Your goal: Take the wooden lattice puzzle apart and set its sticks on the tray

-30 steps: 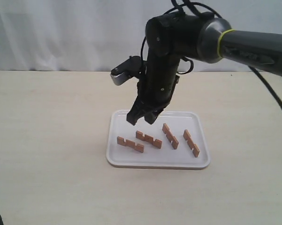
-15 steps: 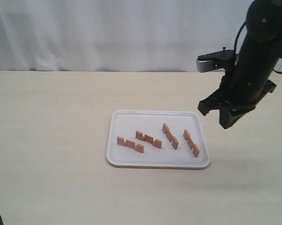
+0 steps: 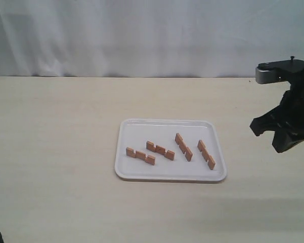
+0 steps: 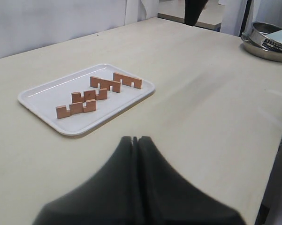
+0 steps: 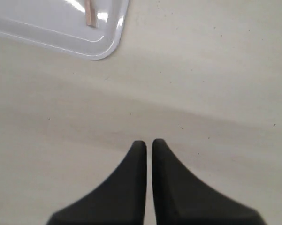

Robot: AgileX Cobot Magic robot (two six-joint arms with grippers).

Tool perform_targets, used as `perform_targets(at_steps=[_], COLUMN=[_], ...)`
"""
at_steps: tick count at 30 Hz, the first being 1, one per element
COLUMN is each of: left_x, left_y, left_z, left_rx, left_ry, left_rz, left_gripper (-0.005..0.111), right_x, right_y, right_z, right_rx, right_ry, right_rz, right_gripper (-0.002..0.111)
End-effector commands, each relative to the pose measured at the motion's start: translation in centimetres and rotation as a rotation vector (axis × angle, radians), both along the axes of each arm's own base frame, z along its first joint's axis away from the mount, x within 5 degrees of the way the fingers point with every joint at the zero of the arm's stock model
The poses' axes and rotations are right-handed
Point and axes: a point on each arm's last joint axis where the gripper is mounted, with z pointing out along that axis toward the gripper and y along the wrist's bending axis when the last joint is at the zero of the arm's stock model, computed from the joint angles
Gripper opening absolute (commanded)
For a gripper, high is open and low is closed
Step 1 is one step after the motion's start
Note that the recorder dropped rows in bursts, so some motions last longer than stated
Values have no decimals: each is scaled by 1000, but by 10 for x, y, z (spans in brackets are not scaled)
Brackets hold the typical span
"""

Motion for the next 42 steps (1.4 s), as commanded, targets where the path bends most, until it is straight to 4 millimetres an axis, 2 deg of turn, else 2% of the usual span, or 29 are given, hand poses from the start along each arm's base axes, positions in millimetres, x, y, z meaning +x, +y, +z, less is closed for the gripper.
perform_targets(at_steps=[1,6,17,22,26,33,42], left_x=[0,0,0,0,0,0,0], left_y=[0,0,0,0,0,0,0], left_z=[0,0,0,0,0,0,0], left_rx=[-8,-8,-8,-8,-8,-8,-8], left_ry=[1,1,1,1,1,1,1], left_rz=[-3,-3,-3,-3,-3,-3,-3], left_gripper=[0,0,0,0,0,0,0], right_x=[-18,-40,-112,-143,-147,-150,-150], right_y=[-3,-6,-11,-15,-17,-18,-16], right_z=[11,22,59,55,36,11,9], right_rx=[20,46,146,170,180,173,182], right_ry=[-118,-288,-972,-1234,-1404,-1367,-1359], right_rz=[-19,-26,12,5,-4,-6,5], right_gripper=[4,4,4,4,4,4,4])
